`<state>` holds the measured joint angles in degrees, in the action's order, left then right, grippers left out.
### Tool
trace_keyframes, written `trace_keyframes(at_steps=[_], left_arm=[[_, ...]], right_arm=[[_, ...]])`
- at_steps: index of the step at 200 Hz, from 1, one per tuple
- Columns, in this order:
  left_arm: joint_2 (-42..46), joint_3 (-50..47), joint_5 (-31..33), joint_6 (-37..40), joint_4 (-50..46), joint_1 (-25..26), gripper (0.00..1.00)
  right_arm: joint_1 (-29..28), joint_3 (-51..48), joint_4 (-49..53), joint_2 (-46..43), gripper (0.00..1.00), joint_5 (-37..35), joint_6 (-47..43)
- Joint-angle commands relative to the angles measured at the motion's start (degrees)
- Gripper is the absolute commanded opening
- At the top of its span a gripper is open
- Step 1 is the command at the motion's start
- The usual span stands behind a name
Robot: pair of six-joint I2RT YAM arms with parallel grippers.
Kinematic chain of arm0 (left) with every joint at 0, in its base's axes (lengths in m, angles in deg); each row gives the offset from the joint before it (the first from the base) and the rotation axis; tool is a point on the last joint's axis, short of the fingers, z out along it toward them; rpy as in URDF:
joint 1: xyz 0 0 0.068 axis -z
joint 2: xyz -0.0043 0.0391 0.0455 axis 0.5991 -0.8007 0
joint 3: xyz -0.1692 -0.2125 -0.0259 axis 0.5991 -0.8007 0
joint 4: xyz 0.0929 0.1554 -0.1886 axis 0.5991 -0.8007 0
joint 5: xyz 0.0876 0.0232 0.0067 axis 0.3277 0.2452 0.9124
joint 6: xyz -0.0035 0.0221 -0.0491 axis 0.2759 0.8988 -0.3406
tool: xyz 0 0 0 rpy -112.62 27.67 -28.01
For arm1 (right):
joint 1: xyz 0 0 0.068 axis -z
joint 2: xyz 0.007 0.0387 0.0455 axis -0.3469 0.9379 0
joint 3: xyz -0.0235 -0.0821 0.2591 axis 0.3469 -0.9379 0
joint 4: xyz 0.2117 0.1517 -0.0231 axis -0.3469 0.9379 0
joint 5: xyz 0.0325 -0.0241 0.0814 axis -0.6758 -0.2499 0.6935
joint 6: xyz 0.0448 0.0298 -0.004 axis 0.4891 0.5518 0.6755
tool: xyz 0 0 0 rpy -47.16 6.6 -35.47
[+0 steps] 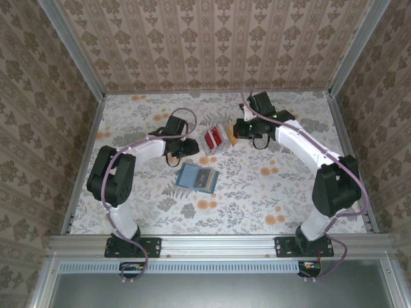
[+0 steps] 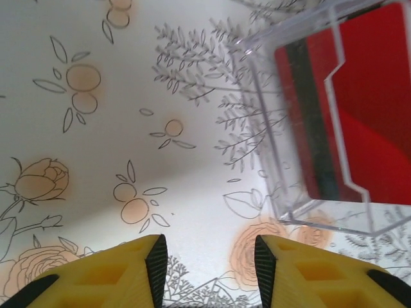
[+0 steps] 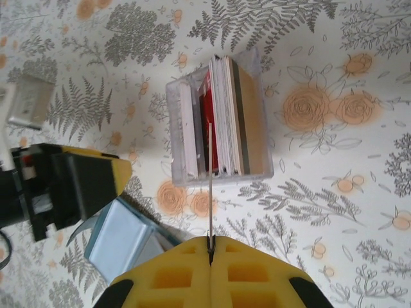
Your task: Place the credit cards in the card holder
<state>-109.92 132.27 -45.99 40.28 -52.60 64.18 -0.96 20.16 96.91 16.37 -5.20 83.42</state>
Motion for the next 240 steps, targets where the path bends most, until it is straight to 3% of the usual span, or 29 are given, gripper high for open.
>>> trace_keyframes(at_steps=[1,70,104,174,240], left_arm=[[-1.4,-1.6,0.1,2.3,-1.0,0.0,0.42],[7.4,-14.1,1.5,0.1,-0.2,1.1,0.39],[13.2,-19.9,3.3,-2.9,0.2,3.0,0.39],[20.6,-18.4,7.6,-1.7,-6.2,3.3,0.39],[23.4,-27.6,6.4,-5.0,-2.3,3.6,0.35]], right_arm=[[-0.3,-3.1,-0.7,-4.7,0.0,1.6,1.2],[-6.3,-11.7,-0.7,-12.4,0.01,5.0,3.8],[-12.7,-18.6,-9.0,-13.7,0.01,6.2,8.7],[-18.0,-25.0,-27.6,-2.4,0.01,13.3,15.0],[-17.8,-21.8,-28.6,6.6,0.01,14.0,11.9]])
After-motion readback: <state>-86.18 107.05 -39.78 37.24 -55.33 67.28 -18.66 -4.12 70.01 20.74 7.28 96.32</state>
